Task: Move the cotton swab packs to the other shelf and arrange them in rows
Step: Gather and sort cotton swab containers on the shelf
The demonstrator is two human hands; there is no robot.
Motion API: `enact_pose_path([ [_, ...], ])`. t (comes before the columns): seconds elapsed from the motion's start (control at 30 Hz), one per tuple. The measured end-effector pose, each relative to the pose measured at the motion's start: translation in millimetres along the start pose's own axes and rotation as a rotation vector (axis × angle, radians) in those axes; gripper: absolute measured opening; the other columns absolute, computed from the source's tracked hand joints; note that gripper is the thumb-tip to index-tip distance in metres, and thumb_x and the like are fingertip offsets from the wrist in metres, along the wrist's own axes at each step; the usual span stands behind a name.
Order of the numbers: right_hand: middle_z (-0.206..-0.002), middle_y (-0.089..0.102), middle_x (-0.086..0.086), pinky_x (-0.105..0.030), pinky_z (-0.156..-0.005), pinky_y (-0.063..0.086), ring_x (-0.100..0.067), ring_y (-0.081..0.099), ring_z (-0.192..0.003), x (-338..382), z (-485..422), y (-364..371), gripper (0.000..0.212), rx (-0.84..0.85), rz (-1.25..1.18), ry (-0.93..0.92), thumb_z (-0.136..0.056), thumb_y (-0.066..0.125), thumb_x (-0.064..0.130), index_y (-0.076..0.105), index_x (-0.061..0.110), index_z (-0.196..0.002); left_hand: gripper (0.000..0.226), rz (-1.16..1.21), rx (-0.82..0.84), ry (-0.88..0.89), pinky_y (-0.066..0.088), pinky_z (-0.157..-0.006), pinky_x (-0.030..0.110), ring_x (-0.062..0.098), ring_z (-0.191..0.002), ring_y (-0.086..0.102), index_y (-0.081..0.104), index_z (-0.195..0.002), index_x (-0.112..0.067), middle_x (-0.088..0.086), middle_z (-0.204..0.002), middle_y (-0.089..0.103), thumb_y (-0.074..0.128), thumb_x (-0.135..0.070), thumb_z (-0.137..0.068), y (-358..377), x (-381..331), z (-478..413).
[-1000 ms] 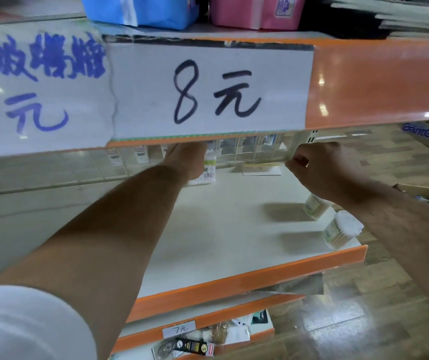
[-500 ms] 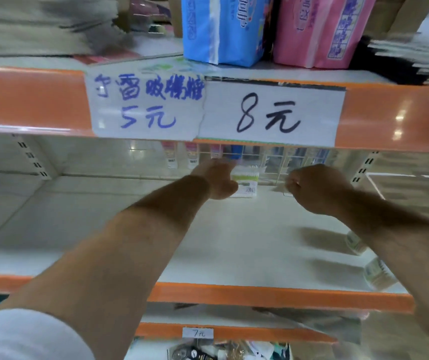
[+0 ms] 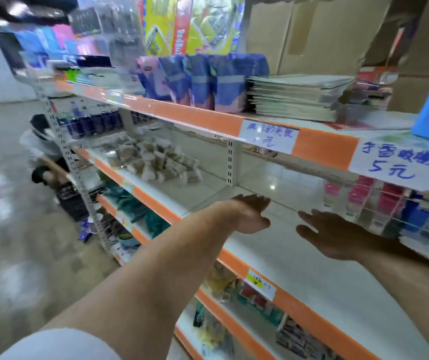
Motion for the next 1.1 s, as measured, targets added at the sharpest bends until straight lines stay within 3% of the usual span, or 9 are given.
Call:
enact_pose_path([
  [0.1, -0.164, -0.003, 0.004, -0.038, -0.121, 0.006, -0.020, 0.000, -0.151, 45.6, -17.4, -9.4, 0.064, 0.032, -0.042, -0.040, -0.099, 0.019, 0.062, 0.004, 0.037, -0.156, 0.076, 0.016, -0.058, -0.045, 0.009, -0.123, 0.035, 0.018, -0.152, 0.006, 0.004, -0.158, -0.021, 0.003, -0.166, 0.005, 0.033, -0.054, -0.096, -7.9, 51.3, 29.4],
  [0.27, -0.164, 0.009, -0.002, -0.035, -0.121, 0.012, -0.022, 0.011, -0.150, 150.3, -54.5, -18.7, 0.065, -0.011, 0.033, -0.132, -0.098, 0.024, 0.062, 0.016, 0.033, -0.156, 0.074, 0.067, -0.074, -0.096, 0.007, -0.122, 0.037, 0.016, -0.152, 0.004, 0.005, -0.159, -0.018, 0.002, -0.166, 0.004, 0.035, -0.049, -0.098, -4.2, 148.5, 96.4],
  [0.47, -0.162, 0.015, -0.011, -0.038, -0.121, 0.014, -0.027, 0.016, -0.149, 333.9, -107.9, -11.2, 0.074, 0.029, 0.048, -0.281, -0.092, 0.020, 0.071, 0.018, 0.033, -0.155, 0.071, 0.114, -0.046, -0.242, 0.006, -0.123, 0.040, 0.016, -0.152, 0.002, 0.001, -0.158, -0.016, 0.001, -0.166, 0.000, 0.030, -0.048, -0.102, 10.7, 305.2, 201.4],
  [0.53, -0.162, 0.015, -0.012, -0.037, -0.121, 0.016, -0.029, 0.018, -0.148, 395.2, -122.5, -12.2, 0.067, 0.019, 0.060, -0.329, -0.097, 0.023, 0.064, 0.019, 0.032, -0.155, 0.073, 0.155, -0.060, -0.317, 0.008, -0.123, 0.042, 0.017, -0.152, 0.002, 0.000, -0.158, -0.019, 0.001, -0.166, 0.000, 0.031, -0.050, -0.100, 14.7, 357.3, 231.3],
  [0.67, -0.157, 0.029, -0.009, -0.041, -0.117, 0.026, -0.028, 0.028, -0.144, 490.3, -154.9, -12.6, 0.068, 0.031, 0.064, -0.454, -0.095, 0.023, 0.067, 0.023, 0.032, -0.153, 0.076, 0.200, -0.062, -0.425, 0.009, -0.123, 0.040, 0.016, -0.152, 0.001, 0.001, -0.158, -0.020, 0.001, -0.166, 0.000, 0.030, -0.051, -0.095, 25.6, 439.3, 270.8],
  [0.77, -0.159, 0.027, -0.002, -0.040, -0.117, 0.025, -0.021, 0.026, -0.146, 540.0, -188.5, -15.5, 0.085, 0.024, 0.046, -0.512, -0.085, 0.015, 0.081, 0.023, 0.032, -0.154, 0.079, 0.179, -0.087, -0.469, 0.009, -0.123, 0.040, 0.017, -0.152, 0.003, 0.004, -0.158, -0.017, 0.003, -0.166, 0.002, 0.030, -0.053, -0.093, 29.1, 482.7, 286.6],
  [0.9, -0.162, 0.018, -0.001, -0.039, -0.120, 0.018, -0.016, 0.013, -0.150, 584.1, -233.2, -7.2, 0.070, 0.044, 0.058, -0.576, -0.095, 0.021, 0.067, 0.018, 0.032, -0.155, 0.078, 0.205, -0.081, -0.527, 0.005, -0.123, 0.042, 0.016, -0.152, 0.002, 0.004, -0.159, -0.019, 0.001, -0.166, 0.002, 0.032, -0.050, -0.092, 37.6, 533.2, 291.8],
  [1.1, -0.162, 0.021, -0.003, -0.039, -0.119, 0.022, -0.022, 0.022, -0.148, 616.6, -312.8, -23.5, 0.068, 0.037, 0.046, -0.614, -0.096, 0.023, 0.065, 0.018, 0.033, -0.155, 0.074, 0.185, -0.081, -0.575, 0.003, -0.123, 0.039, 0.012, -0.152, 0.000, 0.003, -0.159, -0.022, -0.001, -0.166, 0.001, 0.033, -0.046, -0.096, 17.1, 604.2, 261.7],
])
Point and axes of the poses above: each hand's wrist, its own z-axis away from the middle knuckle, its own y-axis out of the palm, x = y × z, the point moved 6 cm from there along -z, towards the middle knuckle
